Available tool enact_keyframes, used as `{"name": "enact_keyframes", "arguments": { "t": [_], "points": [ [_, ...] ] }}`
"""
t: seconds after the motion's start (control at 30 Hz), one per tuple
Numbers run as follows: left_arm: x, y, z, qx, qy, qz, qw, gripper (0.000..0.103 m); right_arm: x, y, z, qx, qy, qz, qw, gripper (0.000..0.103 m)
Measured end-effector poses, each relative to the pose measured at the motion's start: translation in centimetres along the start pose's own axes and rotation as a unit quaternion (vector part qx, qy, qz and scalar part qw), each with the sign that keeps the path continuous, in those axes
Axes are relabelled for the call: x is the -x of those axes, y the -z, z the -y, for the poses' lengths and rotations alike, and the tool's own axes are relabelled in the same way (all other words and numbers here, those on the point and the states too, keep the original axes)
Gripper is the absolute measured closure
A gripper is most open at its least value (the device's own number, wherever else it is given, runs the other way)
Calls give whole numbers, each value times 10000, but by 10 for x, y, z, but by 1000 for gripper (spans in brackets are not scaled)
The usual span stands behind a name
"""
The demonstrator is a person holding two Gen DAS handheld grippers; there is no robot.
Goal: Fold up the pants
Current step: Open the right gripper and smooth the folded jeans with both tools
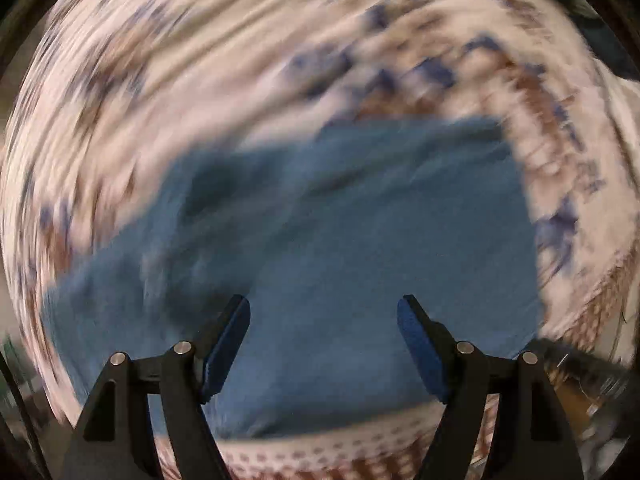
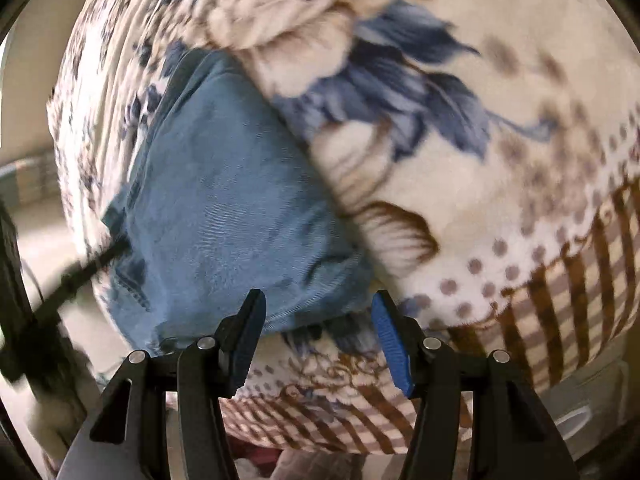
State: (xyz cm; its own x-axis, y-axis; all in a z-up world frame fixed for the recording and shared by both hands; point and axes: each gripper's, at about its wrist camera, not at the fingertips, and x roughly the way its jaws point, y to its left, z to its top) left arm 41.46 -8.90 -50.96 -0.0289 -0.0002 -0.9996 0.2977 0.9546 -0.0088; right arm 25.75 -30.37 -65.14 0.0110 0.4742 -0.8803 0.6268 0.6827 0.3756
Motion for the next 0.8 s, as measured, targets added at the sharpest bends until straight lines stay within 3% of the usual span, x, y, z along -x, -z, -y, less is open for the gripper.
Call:
{"name": "enact_keyframes", "arguments": {
  "t": [0.1, 0.17, 0.27, 0.43, 0.5, 0.6, 0.67, 0.73, 0.8],
  "points": [
    [-31, 43, -28, 400, -109, -479, 9980, 29, -20, -2, -22, 204, 505, -93, 9985, 45],
    [-35, 65, -39, 525, 137, -361, 9979, 29, -32, 0, -29, 355, 846, -137, 9957, 45],
    [-30, 79, -37, 452, 90, -222, 9987, 29, -48, 3, -41, 484, 1089, -272, 9925, 45],
    [-19, 84, -48, 755, 394, -171, 9962, 28, -47, 7, -41, 335, 1129, -461, 9920, 44],
    [2, 83, -68, 1049, 606, 101, 9926, 28, -36, 6, -41, 243, 1000, -464, 9936, 42],
    [33, 89, -110, 1553, 848, 624, 9822, 28, -13, 9, -59, 394, 948, -314, 9942, 42],
    [41, 99, -146, 2143, 1065, 859, 9671, 28, -2, 14, -88, 882, 1112, -145, 9898, 42],
    [32, 116, -167, 2599, 1128, 870, 9551, 6, -5, 21, -123, 1378, 1349, 6, 9812, 37],
    [20, 129, -198, 2982, 876, 793, 9472, 3, -14, 27, -149, 1803, 1509, 137, 9719, 34]
  ]
}}
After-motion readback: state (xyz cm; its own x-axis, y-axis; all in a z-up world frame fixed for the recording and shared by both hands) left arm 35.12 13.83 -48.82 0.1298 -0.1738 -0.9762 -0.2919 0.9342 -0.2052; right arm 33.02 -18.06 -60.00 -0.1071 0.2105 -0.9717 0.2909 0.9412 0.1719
